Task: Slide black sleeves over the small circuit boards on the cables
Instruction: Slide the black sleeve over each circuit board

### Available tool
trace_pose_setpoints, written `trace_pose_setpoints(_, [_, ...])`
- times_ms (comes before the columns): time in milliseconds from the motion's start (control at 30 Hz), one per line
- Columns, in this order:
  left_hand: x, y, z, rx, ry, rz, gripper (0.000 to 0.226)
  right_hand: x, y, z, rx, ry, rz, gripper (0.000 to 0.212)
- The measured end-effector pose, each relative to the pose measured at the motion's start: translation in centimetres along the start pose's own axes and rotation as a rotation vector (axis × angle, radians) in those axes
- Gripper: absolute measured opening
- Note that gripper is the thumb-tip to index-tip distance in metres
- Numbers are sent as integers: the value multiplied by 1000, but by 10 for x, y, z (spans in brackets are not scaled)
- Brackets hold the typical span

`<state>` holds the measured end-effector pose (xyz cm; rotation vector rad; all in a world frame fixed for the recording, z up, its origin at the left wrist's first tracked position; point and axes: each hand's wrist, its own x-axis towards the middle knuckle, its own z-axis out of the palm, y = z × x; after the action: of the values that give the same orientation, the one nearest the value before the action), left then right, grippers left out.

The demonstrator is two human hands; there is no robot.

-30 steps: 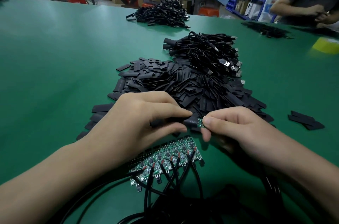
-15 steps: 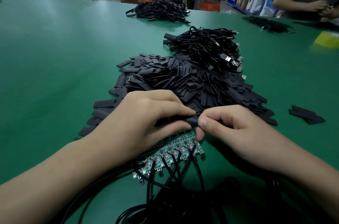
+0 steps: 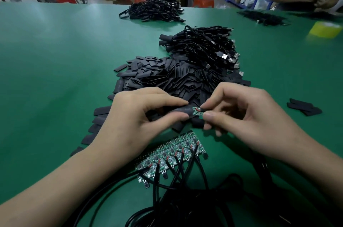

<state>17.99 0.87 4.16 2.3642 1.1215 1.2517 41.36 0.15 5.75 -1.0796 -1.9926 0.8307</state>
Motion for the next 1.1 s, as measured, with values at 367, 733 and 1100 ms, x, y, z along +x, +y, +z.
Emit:
trace_pose_setpoints(367, [-1, 0, 2, -70, 84, -11, 19, 4, -6, 4, -122, 137, -147, 7])
trace_pose_setpoints(733, [-1, 0, 4, -183, 46, -78, 18, 0, -3, 15, -304, 193, -235, 3])
trace_pose_setpoints(1100, [1, 3, 4, -80, 203, -120, 26, -1, -10, 24, -65, 161, -18, 11])
